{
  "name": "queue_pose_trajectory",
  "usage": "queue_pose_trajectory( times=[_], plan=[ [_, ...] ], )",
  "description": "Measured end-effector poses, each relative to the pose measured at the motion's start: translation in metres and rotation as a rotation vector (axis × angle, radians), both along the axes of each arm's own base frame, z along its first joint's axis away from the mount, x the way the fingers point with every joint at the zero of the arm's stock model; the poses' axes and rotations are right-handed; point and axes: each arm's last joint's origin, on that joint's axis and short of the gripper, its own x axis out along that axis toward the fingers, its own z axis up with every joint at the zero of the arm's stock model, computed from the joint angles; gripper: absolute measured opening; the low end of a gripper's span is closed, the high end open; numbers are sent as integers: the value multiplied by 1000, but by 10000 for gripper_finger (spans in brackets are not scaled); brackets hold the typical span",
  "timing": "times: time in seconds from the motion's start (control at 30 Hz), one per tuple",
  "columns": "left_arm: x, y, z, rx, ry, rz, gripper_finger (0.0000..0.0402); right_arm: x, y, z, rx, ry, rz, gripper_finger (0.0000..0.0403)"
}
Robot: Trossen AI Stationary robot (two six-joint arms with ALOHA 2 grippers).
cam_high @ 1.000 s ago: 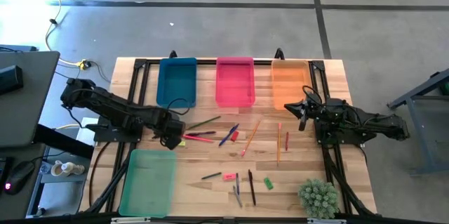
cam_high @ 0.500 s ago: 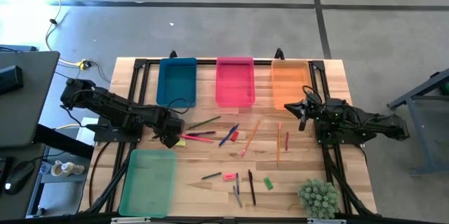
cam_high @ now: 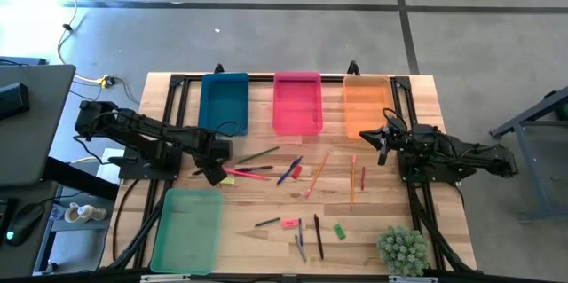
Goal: Sort crayons/erasers/pens/pencils in bins
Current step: Put the top black pen into the blue bin
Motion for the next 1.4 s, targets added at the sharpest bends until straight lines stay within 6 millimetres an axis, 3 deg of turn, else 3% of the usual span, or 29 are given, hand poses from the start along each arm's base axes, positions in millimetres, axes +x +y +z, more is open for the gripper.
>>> queue_pose_trajectory(
  times=[0.17, 0.63, 1.03, 1.4],
  plan=[
    [0, 0, 0, 4, 2, -25, 117, 0, 0, 0, 0, 0, 0, 0],
    [1, -5, 0, 36, 0, -101, 15, 0, 0, 0, 0, 0, 0, 0],
    [3, -6, 6, 18, -38, -100, 13, 0, 0, 0, 0, 0, 0, 0],
    [5, -7, 25, -26, -222, -53, 12, 0, 0, 0, 0, 0, 0, 0]
  ],
)
